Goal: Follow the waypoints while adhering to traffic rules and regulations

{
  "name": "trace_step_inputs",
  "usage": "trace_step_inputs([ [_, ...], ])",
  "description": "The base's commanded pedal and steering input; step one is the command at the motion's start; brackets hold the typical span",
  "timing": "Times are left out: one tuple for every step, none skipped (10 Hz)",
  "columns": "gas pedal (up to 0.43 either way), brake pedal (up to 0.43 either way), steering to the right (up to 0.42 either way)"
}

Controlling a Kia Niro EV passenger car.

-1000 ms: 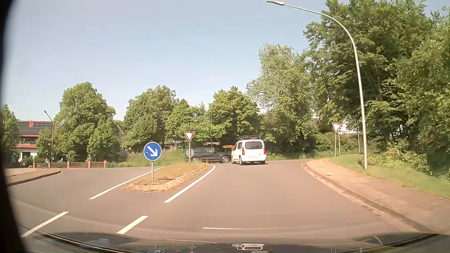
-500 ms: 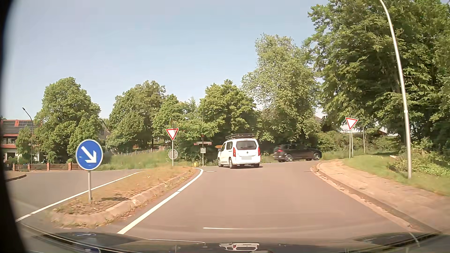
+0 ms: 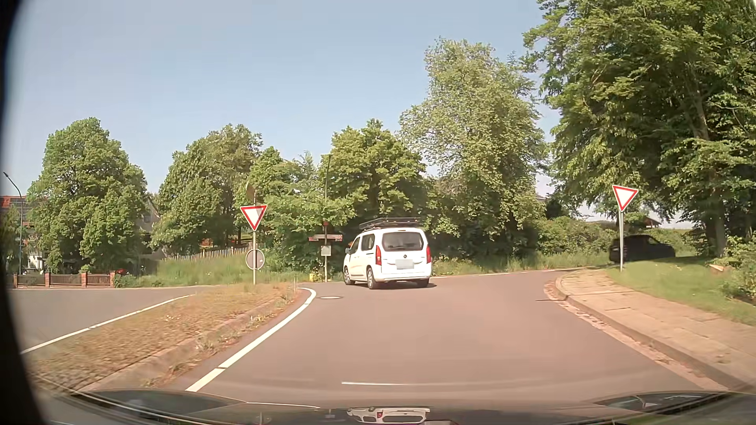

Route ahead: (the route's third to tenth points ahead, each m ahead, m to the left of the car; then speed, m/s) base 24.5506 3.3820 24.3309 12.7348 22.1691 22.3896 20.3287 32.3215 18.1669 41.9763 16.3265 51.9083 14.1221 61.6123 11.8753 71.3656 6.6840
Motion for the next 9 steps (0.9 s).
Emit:
trace_step_inputs([
  [0.000,0.110,0.006],
  [0.000,0.134,0.003],
  [0.000,0.152,0.001],
  [0.000,0.171,0.001],
  [0.000,0.201,0.001],
  [0.000,0.220,0.000],
  [0.000,0.238,0.000],
  [0.000,0.256,-0.001],
  [0.000,0.256,-0.001],
])
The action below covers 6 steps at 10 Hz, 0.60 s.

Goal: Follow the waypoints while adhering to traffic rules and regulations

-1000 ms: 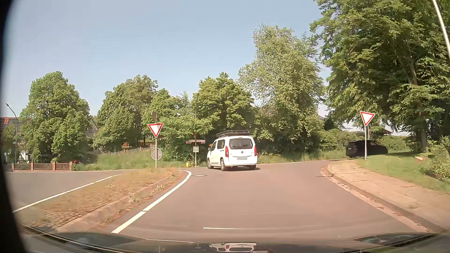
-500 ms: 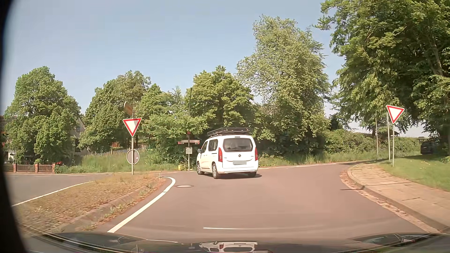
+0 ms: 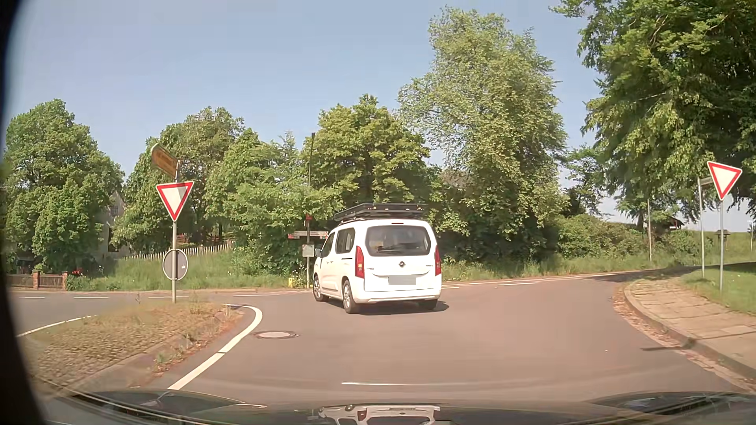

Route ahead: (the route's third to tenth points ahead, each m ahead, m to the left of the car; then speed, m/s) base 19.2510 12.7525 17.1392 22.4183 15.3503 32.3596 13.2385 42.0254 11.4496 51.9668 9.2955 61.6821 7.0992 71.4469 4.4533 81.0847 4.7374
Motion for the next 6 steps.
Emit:
trace_step_inputs([
  [0.000,0.262,-0.001],
  [0.000,0.268,-0.001],
  [0.000,0.274,-0.006],
  [0.000,0.262,-0.010],
  [0.000,0.049,-0.011],
  [0.000,0.000,-0.011],
])
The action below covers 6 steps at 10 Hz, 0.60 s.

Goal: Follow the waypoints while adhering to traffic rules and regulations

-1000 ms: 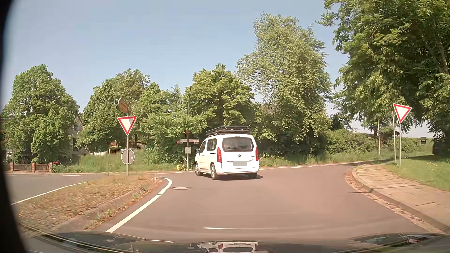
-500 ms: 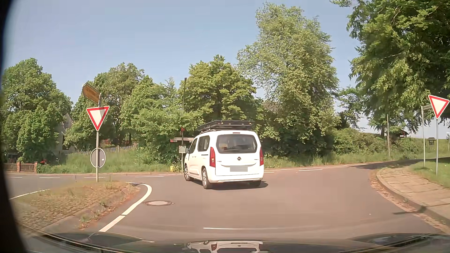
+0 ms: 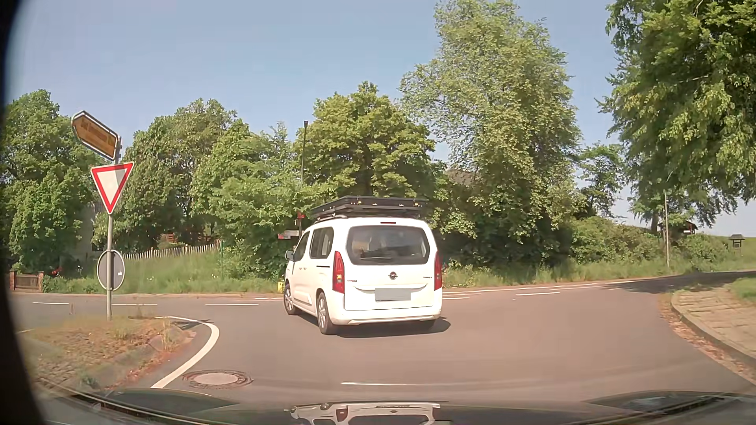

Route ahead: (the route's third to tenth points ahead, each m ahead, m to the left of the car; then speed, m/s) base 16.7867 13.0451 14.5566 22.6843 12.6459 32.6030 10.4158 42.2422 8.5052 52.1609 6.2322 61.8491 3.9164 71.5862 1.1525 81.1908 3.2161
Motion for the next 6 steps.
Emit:
trace_step_inputs([
  [0.028,0.000,-0.010],
  [0.157,0.000,-0.010],
  [0.268,0.000,-0.011],
  [0.299,0.000,-0.010],
  [0.331,0.000,-0.010],
  [0.358,0.000,-0.010],
])
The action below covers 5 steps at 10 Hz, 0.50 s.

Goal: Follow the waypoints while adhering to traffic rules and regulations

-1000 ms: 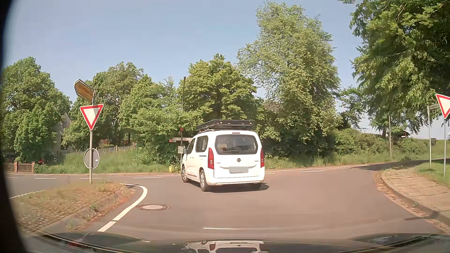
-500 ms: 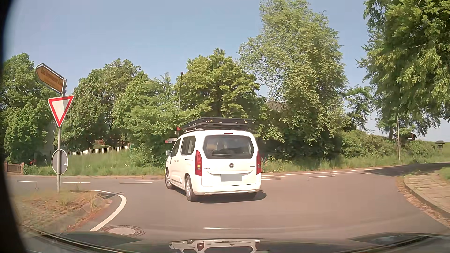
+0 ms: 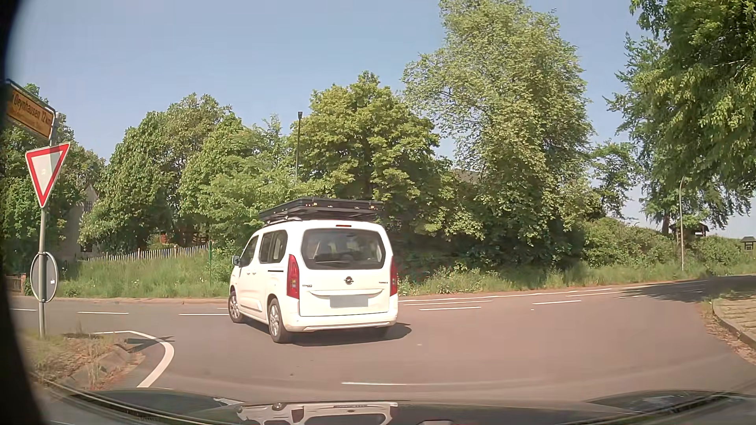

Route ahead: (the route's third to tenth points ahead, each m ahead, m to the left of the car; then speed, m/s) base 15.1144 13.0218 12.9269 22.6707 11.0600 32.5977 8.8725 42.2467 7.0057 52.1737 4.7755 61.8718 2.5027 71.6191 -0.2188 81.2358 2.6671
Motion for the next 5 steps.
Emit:
trace_step_inputs([
  [0.390,0.000,-0.010],
  [0.409,0.000,-0.010],
  [0.421,0.000,-0.010],
  [0.421,0.000,-0.010],
  [0.421,0.000,-0.010],
])
